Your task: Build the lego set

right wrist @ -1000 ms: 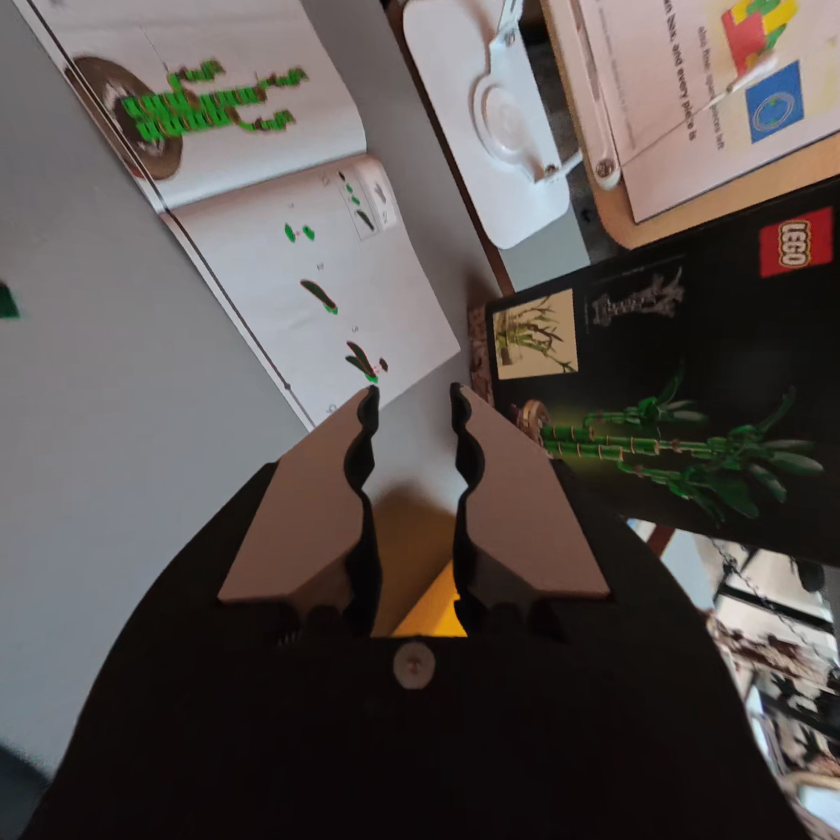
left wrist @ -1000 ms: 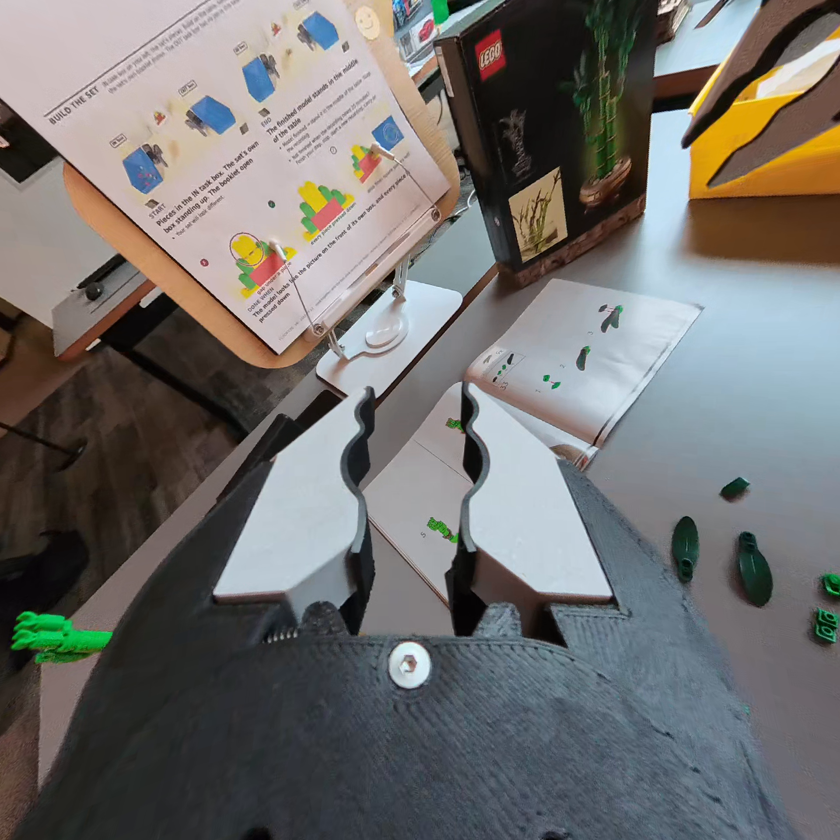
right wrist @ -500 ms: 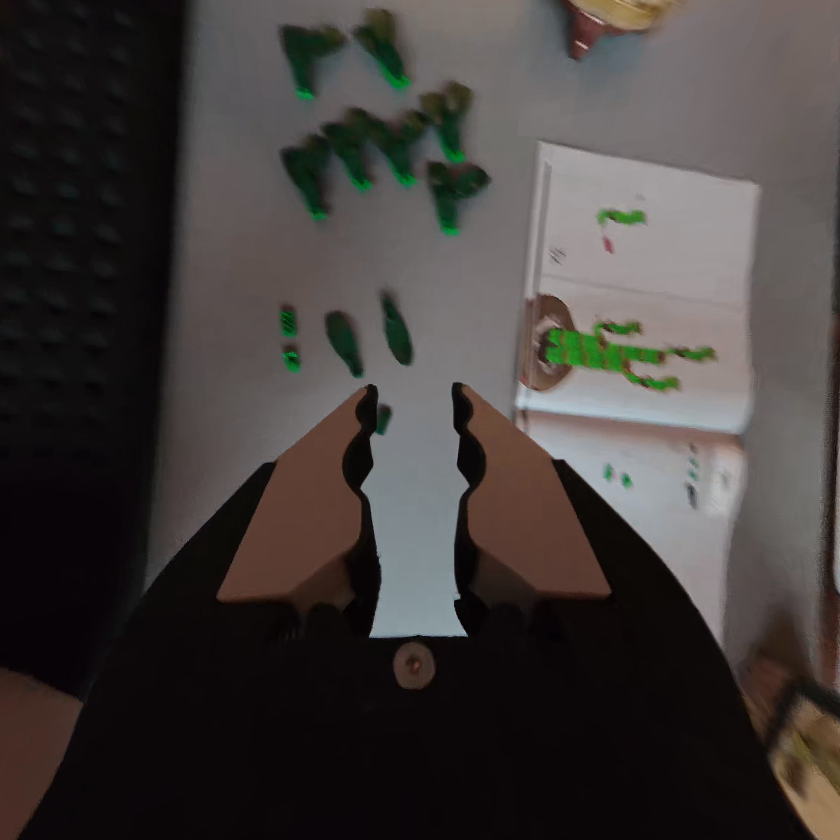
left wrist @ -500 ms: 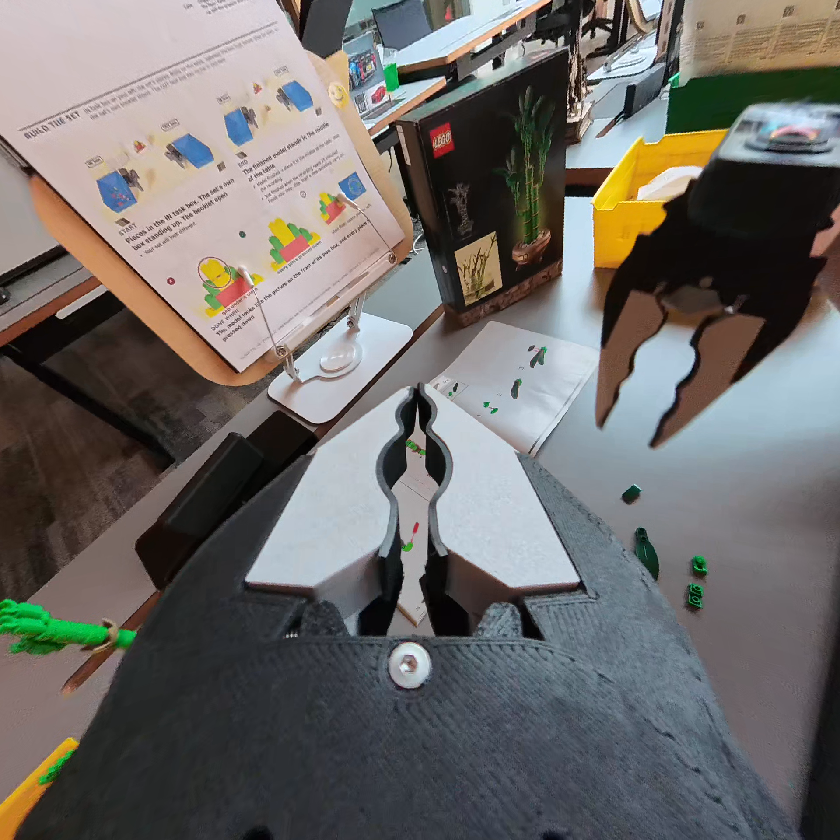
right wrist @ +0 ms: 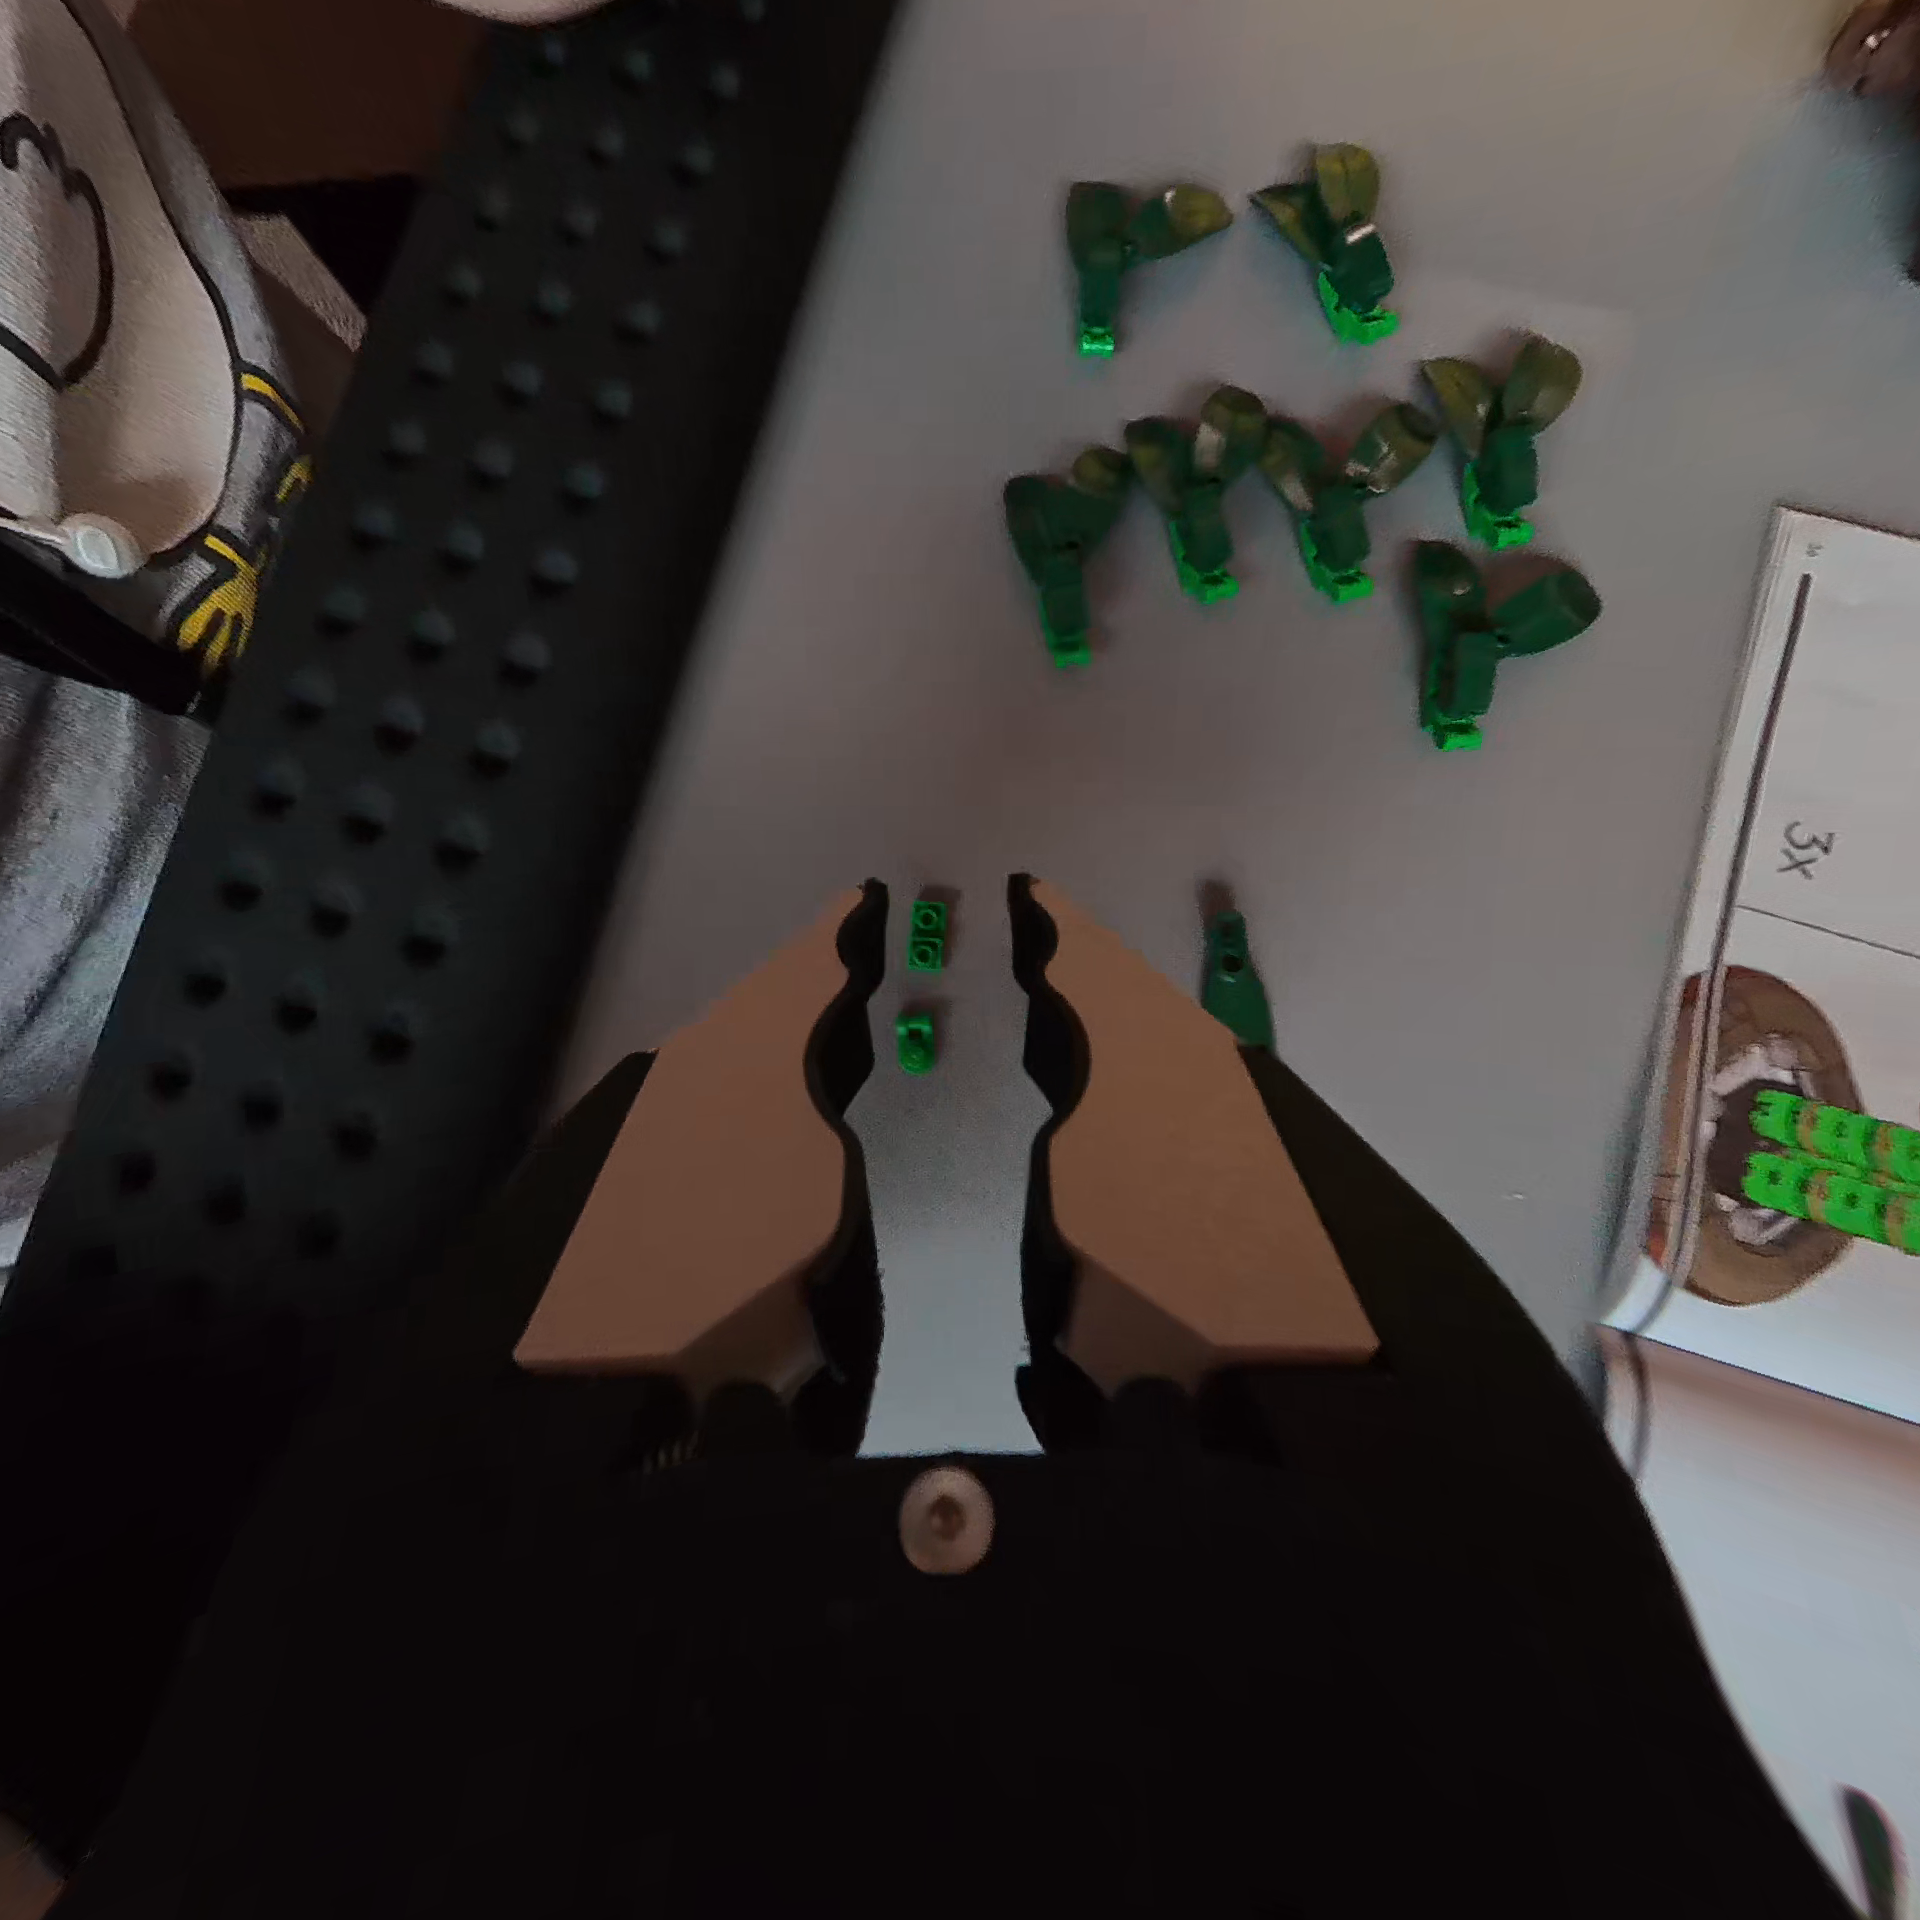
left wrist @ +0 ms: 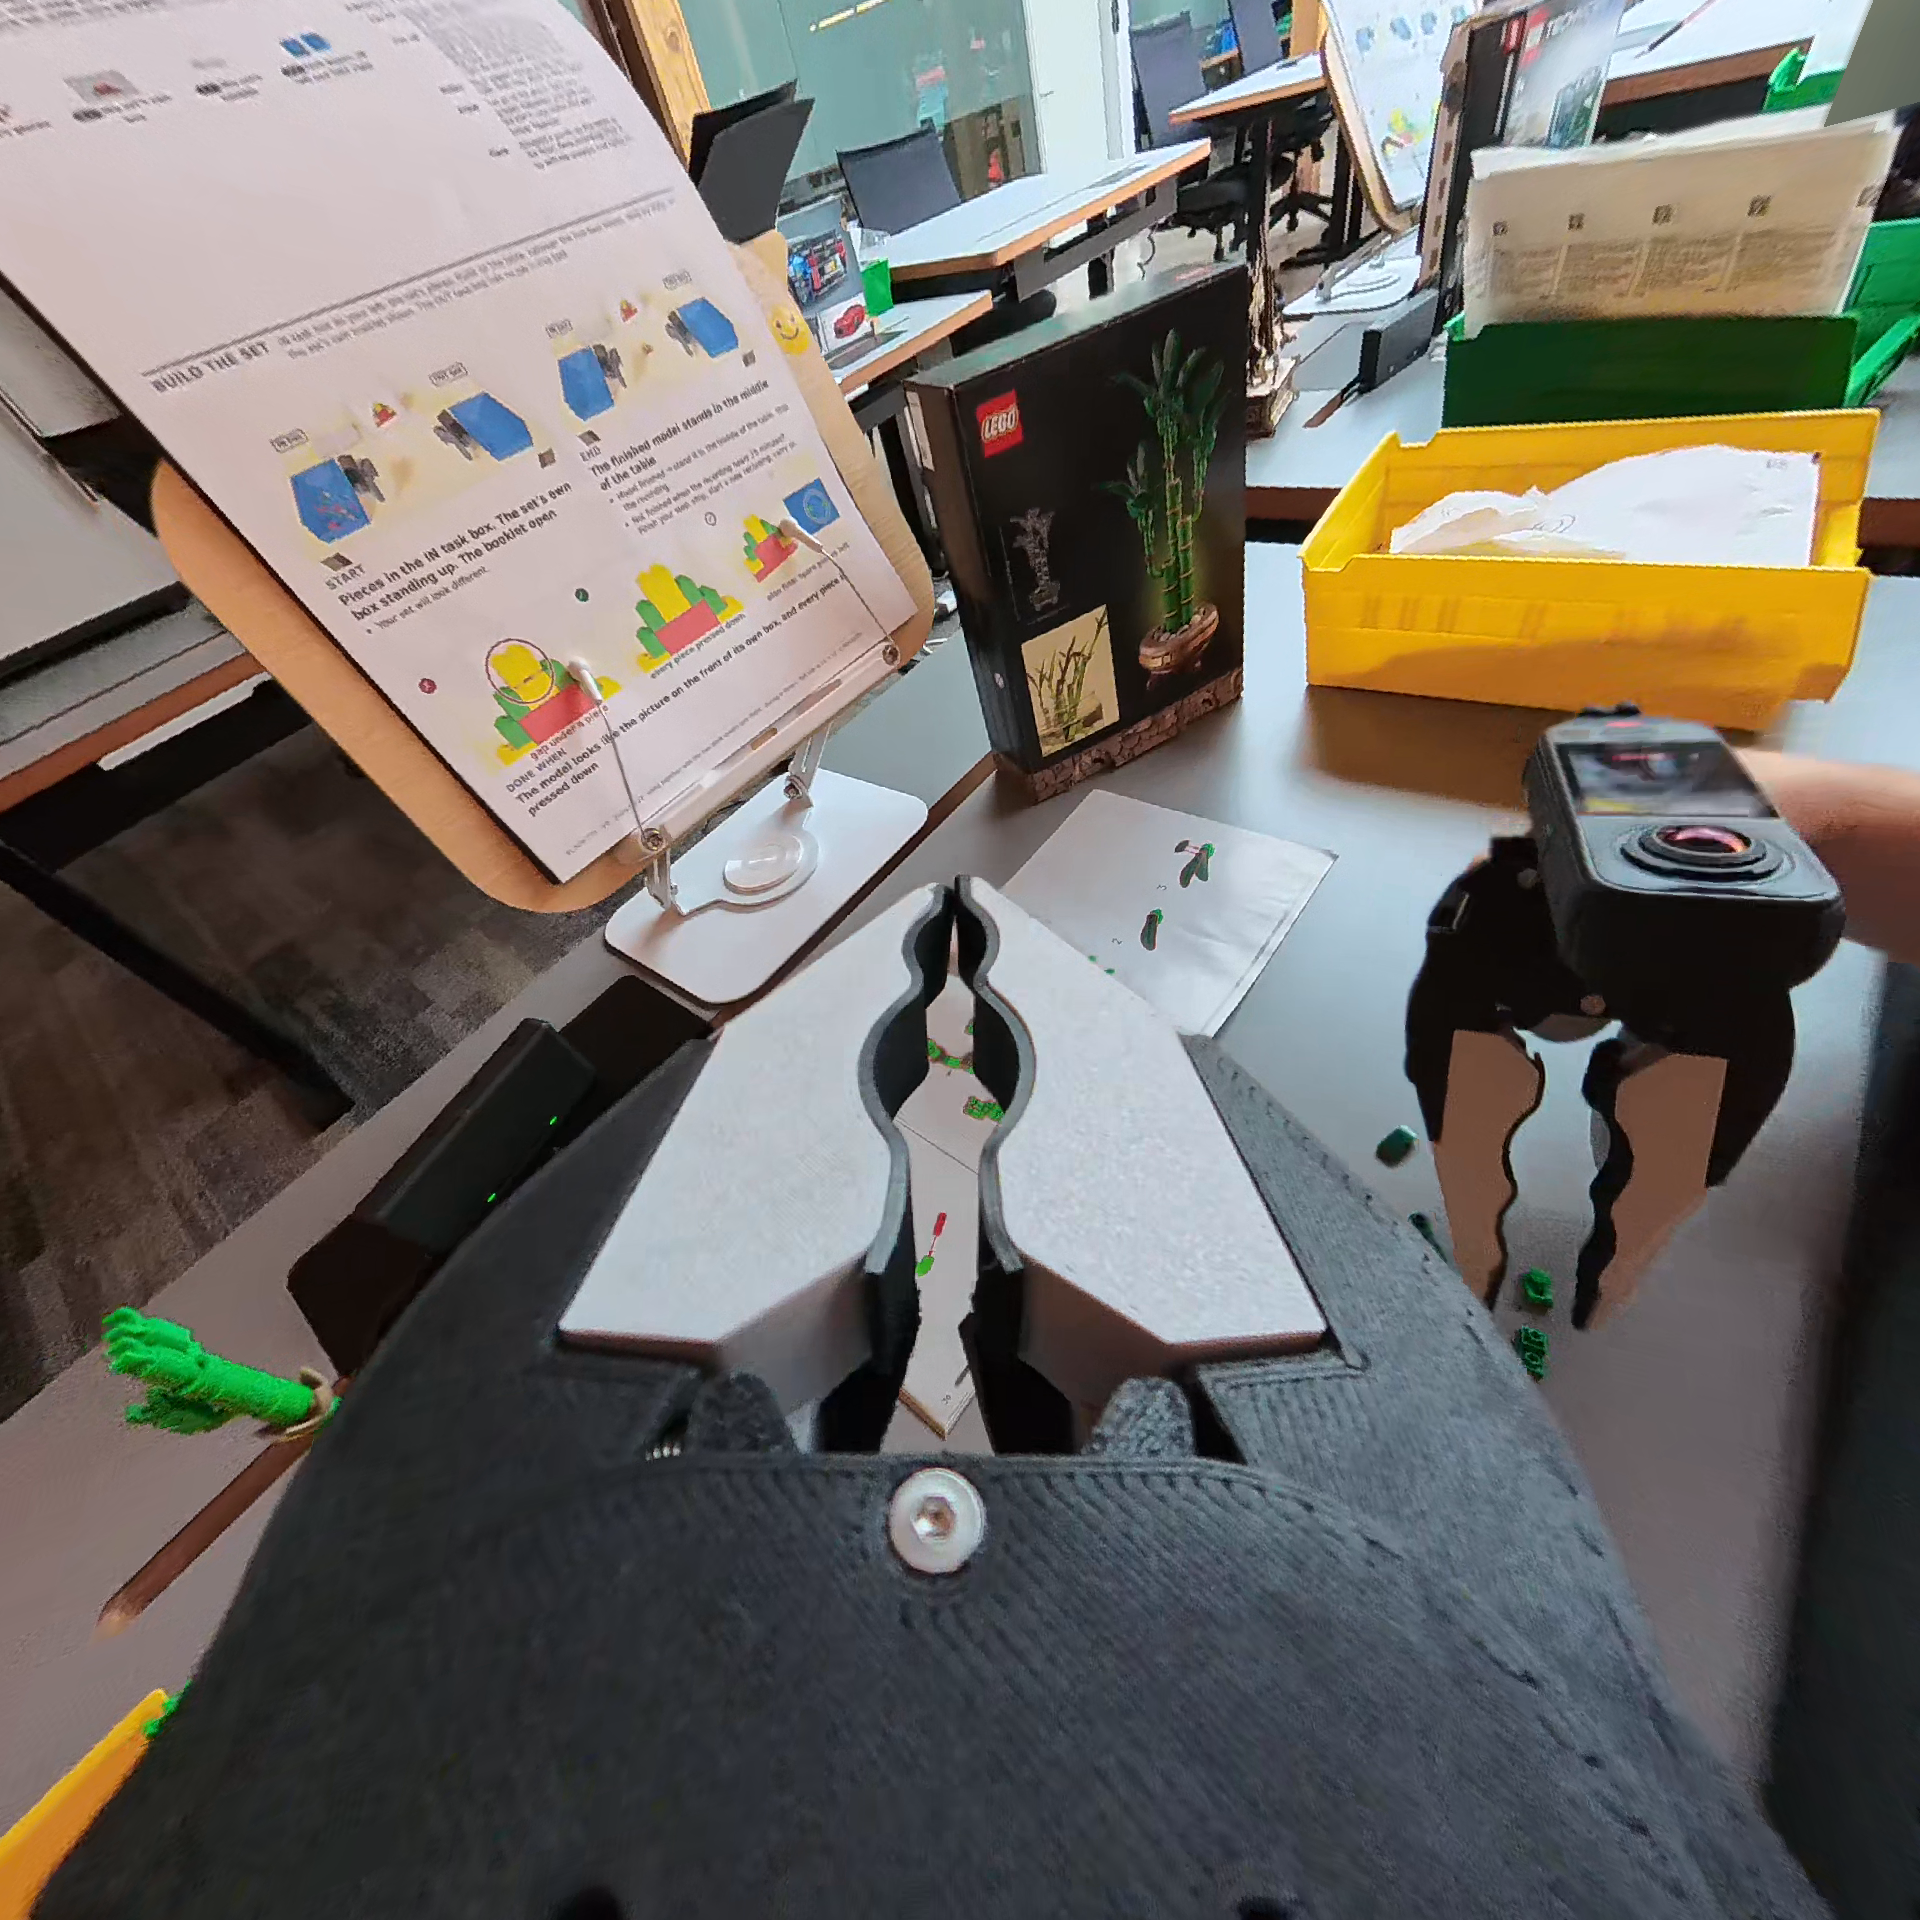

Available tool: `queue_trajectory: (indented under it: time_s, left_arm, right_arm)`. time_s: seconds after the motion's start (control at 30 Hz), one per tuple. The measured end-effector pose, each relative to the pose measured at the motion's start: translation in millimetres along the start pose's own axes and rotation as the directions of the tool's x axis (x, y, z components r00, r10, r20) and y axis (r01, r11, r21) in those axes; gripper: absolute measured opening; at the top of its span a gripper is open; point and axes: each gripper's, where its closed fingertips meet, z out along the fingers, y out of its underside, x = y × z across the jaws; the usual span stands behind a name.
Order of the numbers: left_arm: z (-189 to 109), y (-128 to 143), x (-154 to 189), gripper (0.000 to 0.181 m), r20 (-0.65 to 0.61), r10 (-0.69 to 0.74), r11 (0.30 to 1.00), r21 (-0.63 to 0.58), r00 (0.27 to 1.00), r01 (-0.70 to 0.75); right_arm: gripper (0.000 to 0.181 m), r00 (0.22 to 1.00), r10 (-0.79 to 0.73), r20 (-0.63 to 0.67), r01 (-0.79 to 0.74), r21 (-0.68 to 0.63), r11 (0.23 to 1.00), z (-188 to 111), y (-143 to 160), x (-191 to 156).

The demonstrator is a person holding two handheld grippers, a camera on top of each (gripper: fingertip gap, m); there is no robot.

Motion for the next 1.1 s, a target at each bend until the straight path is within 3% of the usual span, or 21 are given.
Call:
queue_trajectory:
  time_s: [0.13,0.3,0.43,0.6,0.7,0.8,0.9,1.0,1.1]
  left_arm:
    - [-6,-9,2,0.0,-0.017,-0.014,0.999,0.045,1.0,0.014]
    - [-4,-13,13,0.0,-0.048,-0.005,0.999,0.047,0.999,0.007]
    - [-3,-11,18,0.0,-0.041,0.038,0.999,0.028,0.998,-0.037]
    - [-1,-11,19,0.0,-0.058,0.024,0.999,0.03,0.998,-0.022]
    - [2,-10,21,0.0,-0.083,0.011,0.999,0.034,0.997,-0.009]
    - [9,-3,34,0.003,-0.165,-0.007,1.0,0.006,0.986,0.008]
    - [23,16,53,0.006,-0.266,-0.003,0.997,-0.077,0.964,-0.018]
    - [42,37,62,0.009,-0.295,-0.003,0.986,-0.16,0.955,-0.046]
    - [56,42,82,0.008,-0.378,-0.03,0.986,-0.163,0.925,-0.035]
  right_arm:
    - [0.021,0.994,0.02,-0.109,-0.009,0.099,0.995,9,7,-2]
    - [0.02,0.989,0.138,-0.051,-0.132,0.105,0.986,19,22,-9]
    - [0.014,0.988,0.136,-0.072,-0.13,0.082,0.988,26,29,-7]
    - [0.007,0.989,0.093,-0.111,-0.085,0.078,0.993,24,29,-3]
    - [0.006,0.983,0.136,-0.123,-0.113,0.177,0.978,8,20,5]
    - [0.006,0.93,0.366,-0.044,-0.324,0.377,0.868,-28,12,25]
    - [0.006,0.825,0.527,0.205,-0.545,0.536,0.645,-67,9,37]
    - [0.006,0.741,0.565,0.363,-0.652,0.589,0.478,-92,17,45]
    - [0.005,0.683,0.563,0.465,-0.716,0.577,0.392,-102,19,45]
